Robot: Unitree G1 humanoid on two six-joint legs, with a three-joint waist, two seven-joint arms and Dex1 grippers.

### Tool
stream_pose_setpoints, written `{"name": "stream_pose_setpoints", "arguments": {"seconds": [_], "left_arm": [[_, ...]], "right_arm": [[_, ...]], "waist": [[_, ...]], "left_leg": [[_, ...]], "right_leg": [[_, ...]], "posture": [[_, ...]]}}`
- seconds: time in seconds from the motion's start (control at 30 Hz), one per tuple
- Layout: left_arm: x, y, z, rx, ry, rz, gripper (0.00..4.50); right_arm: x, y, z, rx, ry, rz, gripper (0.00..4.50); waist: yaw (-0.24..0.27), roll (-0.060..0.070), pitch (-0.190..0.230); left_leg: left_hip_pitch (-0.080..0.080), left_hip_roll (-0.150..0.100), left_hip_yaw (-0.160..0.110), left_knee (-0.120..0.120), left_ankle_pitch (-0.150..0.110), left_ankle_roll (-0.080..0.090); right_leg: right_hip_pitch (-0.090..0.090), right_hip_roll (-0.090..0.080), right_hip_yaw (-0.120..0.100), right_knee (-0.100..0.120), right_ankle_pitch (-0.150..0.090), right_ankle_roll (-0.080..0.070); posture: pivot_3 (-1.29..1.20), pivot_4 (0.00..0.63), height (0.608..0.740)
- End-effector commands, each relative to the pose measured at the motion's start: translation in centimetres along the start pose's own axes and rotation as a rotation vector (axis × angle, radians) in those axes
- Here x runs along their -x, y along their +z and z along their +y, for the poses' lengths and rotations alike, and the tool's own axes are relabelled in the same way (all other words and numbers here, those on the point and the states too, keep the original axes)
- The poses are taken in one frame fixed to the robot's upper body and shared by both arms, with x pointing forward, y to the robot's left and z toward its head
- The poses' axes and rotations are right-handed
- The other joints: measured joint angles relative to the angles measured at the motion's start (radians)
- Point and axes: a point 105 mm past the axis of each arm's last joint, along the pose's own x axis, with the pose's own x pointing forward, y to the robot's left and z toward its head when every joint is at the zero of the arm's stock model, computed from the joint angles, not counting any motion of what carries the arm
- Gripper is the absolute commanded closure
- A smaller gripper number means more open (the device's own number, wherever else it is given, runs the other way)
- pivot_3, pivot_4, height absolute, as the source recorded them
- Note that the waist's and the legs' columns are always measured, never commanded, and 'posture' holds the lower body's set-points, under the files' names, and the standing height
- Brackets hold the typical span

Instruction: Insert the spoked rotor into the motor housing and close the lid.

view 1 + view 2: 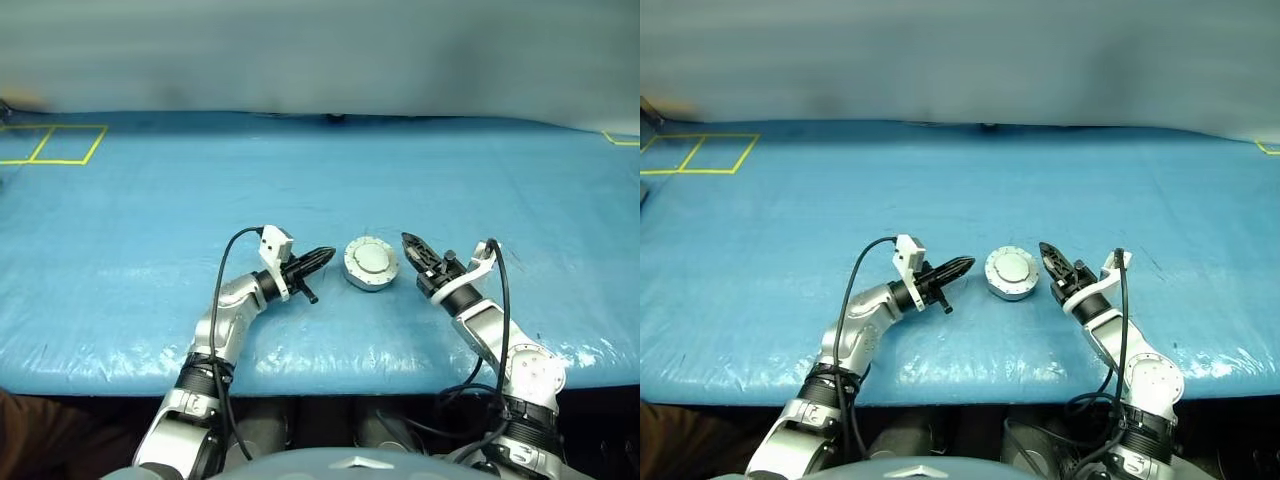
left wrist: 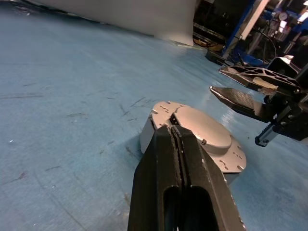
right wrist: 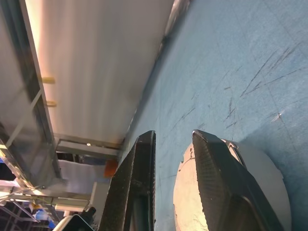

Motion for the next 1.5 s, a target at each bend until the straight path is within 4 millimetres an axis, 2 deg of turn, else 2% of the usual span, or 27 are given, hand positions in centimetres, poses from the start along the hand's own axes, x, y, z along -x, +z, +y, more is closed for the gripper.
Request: {"name": "stream_pose_setpoints", "arguments": {"seconds": [0.03,0.2,0.4,0.73,0.83,0.93,1.03,1.2,1.5], "left_arm": [[-1.5,0.0,-0.8,-0.175,-0.081,0.07,4.5],[-2.4,-1.5,-0.7,-0.262,-0.119,0.157,4.5],[-2.3,-3.2,-0.4,-0.305,-0.131,0.232,4.5],[-2.0,-3.5,-0.5,-0.303,-0.121,0.223,4.5],[-2.0,-3.5,-0.4,-0.303,-0.118,0.223,4.5],[-2.0,-3.5,-0.4,-0.303,-0.116,0.223,4.5],[-1.8,-3.6,-0.3,-0.305,-0.113,0.226,4.5],[-1.6,-3.7,-0.3,-0.304,-0.11,0.233,4.5],[-1.5,-4.0,-0.3,-0.3,-0.102,0.239,4.5]], "right_arm": [[0.2,0.4,1.0,0.096,0.019,0.0,3.28],[0.7,0.3,1.2,0.133,0.015,0.0,3.28],[1.2,0.7,1.0,0.156,-0.007,-0.017,3.28],[2.3,-0.1,-0.9,0.17,-0.117,0.068,3.28],[2.2,-0.4,-0.8,0.146,-0.094,0.071,2.65],[2.2,-0.8,-1.7,0.128,-0.125,0.077,1.7],[2.0,-1.1,-1.5,0.089,-0.088,0.07,0.69],[1.9,-1.6,-2.4,0.069,-0.099,0.081,0.69],[1.3,-2.0,-2.3,0.009,-0.049,0.084,0.69]], "waist": [[0.003,0.0,0.0],[0.001,0.0,0.0],[0.007,0.0,0.0],[0.013,0.0,0.0],[0.013,0.0,0.0],[0.014,0.0,0.0],[0.014,0.0,0.0],[0.014,0.0,0.0],[0.012,0.0,0.0]], "left_leg": [[0.0,0.0,0.0,0.0,0.0,0.0],[0.0,0.0,0.0,0.0,0.0,0.001],[0.001,0.0,0.0,0.001,0.0,0.0],[0.001,0.0,0.0,0.002,0.0,0.001],[0.001,0.0,0.0,0.002,0.0,0.001],[0.001,0.0,0.0,0.002,0.0,0.001],[0.001,0.0,0.0,0.002,0.001,0.001],[0.001,0.0,0.0,0.002,0.0,0.001],[0.002,0.0,0.0,0.002,0.0,0.001]], "right_leg": [[0.0,0.0,0.0,0.0,0.0,0.0],[0.0,0.0,0.0,0.0,0.0,0.0],[0.001,0.0,0.0,0.0,0.0,0.001],[0.002,0.0,0.0,0.0,0.0,0.001],[0.002,0.0,0.0,0.0,0.0,0.001],[0.003,0.0,0.0,0.0,0.0,0.001],[0.003,0.0,0.0,0.0,0.0,0.001],[0.003,0.0,-0.001,0.0,0.0,0.001],[0.003,0.0,-0.001,0.001,0.0,0.001]], "posture": [[0.0,0.15,0.74],[0.0,0.15,0.74],[0.0,0.15,0.74],[0.0,0.15,0.74],[0.0,0.15,0.74],[0.0,0.15,0.74],[0.0,0.15,0.74],[0.0,0.15,0.74],[0.0,0.15,0.74]]}}
